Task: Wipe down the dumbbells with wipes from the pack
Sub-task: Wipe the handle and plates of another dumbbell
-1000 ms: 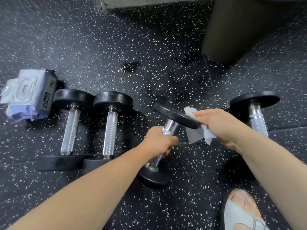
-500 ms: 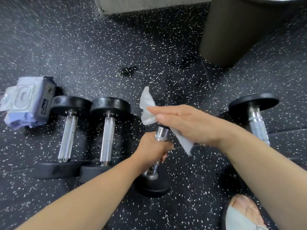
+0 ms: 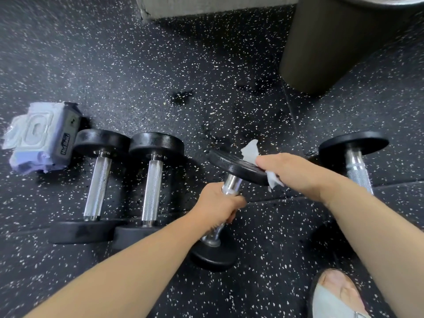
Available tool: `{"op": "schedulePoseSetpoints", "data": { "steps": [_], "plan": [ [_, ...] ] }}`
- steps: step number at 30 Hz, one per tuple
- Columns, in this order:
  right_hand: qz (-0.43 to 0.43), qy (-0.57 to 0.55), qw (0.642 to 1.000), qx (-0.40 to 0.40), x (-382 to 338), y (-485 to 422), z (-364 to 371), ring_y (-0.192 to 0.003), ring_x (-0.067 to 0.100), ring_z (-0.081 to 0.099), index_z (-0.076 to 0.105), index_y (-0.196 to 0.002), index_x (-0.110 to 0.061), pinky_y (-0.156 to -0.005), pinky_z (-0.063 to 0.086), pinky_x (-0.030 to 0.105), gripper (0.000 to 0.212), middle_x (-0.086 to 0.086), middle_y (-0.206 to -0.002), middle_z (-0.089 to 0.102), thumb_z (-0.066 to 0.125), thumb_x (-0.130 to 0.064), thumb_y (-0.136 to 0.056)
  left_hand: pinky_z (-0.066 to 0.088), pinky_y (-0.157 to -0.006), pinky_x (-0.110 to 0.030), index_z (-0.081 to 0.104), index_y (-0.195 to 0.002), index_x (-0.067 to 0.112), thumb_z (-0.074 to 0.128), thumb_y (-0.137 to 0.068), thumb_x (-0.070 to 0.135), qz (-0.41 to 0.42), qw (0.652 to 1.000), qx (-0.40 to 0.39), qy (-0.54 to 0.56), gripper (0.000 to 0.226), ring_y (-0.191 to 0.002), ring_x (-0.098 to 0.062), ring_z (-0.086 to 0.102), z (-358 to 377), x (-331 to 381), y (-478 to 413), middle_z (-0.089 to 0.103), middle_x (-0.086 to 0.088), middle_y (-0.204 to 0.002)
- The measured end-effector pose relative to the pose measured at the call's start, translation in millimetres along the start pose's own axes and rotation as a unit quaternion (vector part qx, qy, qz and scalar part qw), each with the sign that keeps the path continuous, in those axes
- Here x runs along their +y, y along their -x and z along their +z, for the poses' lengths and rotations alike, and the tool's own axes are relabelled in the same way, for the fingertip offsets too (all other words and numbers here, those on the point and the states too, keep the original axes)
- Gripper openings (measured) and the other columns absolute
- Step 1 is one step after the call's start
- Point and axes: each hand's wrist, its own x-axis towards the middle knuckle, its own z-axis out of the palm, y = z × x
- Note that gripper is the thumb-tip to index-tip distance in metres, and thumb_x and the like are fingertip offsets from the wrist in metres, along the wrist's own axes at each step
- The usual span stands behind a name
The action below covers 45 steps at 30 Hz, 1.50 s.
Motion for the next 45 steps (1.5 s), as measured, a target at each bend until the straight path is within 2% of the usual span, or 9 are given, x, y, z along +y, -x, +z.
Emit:
{"op": "schedulePoseSetpoints", "data": {
  "steps": [5,13,16,18,22,30,36,39,45],
  "plan": [
    [-0.015,-0.169,0.985,-0.011,14,7,-6,-0.102,0.029,0.064,0.072,-0.109,-0.012,-0.102,0.043,0.043,0.039,0.016,-0.112,0.069,0.05,-0.021,-0.078,0.035,-0.042,-0.02,0.043,-0.064,0.014,0.066,-0.078,0.004,-0.007,1.0,0.012,-0.001,0.03,-0.035,-0.016,0.04,0,0,-2,0.046,-0.004,-0.042],
    [-0.09,0.0,0.969,0.232,5,-5,-15,-0.086,0.013,0.057,0.069,-0.111,-0.034,-0.076,0.045,0.025,0.036,-0.016,-0.089,0.059,0.05,-0.008,-0.094,0.039,-0.045,-0.026,0.044,-0.066,0.011,0.065,-0.075,-0.002,-0.032,0.997,0.046,0.062,0.026,-0.038,-0.017,0.041,-8,0,-9,0.046,-0.005,-0.048],
    [-0.145,0.072,0.946,0.28,-4,-13,-10,-0.067,0.018,0.044,0.069,-0.078,-0.042,-0.058,0.033,0.021,0.048,-0.005,-0.076,0.05,0.044,-0.001,-0.084,0.037,-0.042,-0.024,0.045,-0.065,0.011,0.065,-0.077,-0.002,-0.02,0.997,0.046,0.053,0.027,-0.036,-0.017,0.041,-9,0,-7,0.047,-0.005,-0.046],
    [-0.182,0.158,0.927,0.288,-11,-11,-8,-0.083,0.019,0.05,0.064,-0.066,-0.043,-0.068,0.034,0.024,0.049,-0.007,-0.089,0.059,0.044,-0.001,-0.08,0.038,-0.044,-0.024,0.046,-0.065,0.01,0.065,-0.077,0.0,-0.012,0.999,0.036,0.032,0.025,-0.036,-0.019,0.042,-8,0,-6,0.048,-0.006,-0.045],
    [-0.173,0.314,0.897,0.258,-24,-9,-5,-0.106,0.017,0.047,0.073,-0.081,-0.028,-0.081,0.036,0.029,0.028,-0.011,-0.109,0.056,0.054,-0.011,-0.09,0.036,-0.042,-0.021,0.047,-0.07,0.01,0.064,-0.078,0.002,-0.005,1.0,0.017,0.013,0.021,-0.037,-0.018,0.041,-6,0,-3,0.049,-0.006,-0.044],
    [-0.184,-0.063,0.98,0.041,-48,15,15,-0.119,-0.005,0.053,0.068,-0.12,-0.019,-0.106,0.039,0.017,0.03,-0.015,-0.124,0.064,0.055,-0.011,-0.095,0.035,-0.044,-0.022,0.04,-0.061,0.016,0.061,-0.076,0.0,0.01,1.0,-0.006,0.023,0.031,-0.041,-0.018,0.04,-3,-4,0,0.044,-0.004,-0.047],
    [-0.193,-0.041,0.98,0.002,-58,-5,19,-0.065,-0.007,0.053,0.074,-0.11,-0.02,-0.064,0.04,0.003,0.029,-0.01,-0.086,0.071,0.053,-0.009,-0.094,0.035,-0.042,-0.021,0.038,-0.061,0.016,0.062,-0.077,-0.001,0.015,1.0,-0.007,0.007,0.033,-0.04,-0.017,0.041,-3,-2,3,0.043,-0.004,-0.047],
    [-0.169,-0.031,0.985,0.031,-58,-26,15,-0.076,-0.006,0.055,0.075,-0.105,-0.023,-0.066,0.04,0.002,0.025,-0.02,-0.086,0.066,0.055,-0.013,-0.094,0.035,-0.044,-0.022,0.038,-0.063,0.015,0.062,-0.077,-0.001,0.009,1.0,0.002,0.016,0.032,-0.04,-0.017,0.041,-4,-1,1,0.043,-0.004,-0.048],
    [-0.103,0.027,0.991,0.087,-27,-35,2,-0.065,0.013,0.055,0.078,-0.092,-0.027,-0.063,0.046,0.022,0.039,0.005,-0.087,0.073,0.052,0.003,-0.087,0.035,-0.043,-0.02,0.043,-0.062,0.013,0.064,-0.077,0.0,0.005,1.0,0.009,-0.001,0.029,-0.037,-0.017,0.04,-2,1,0,0.045,-0.006,-0.044]
  ]
}}
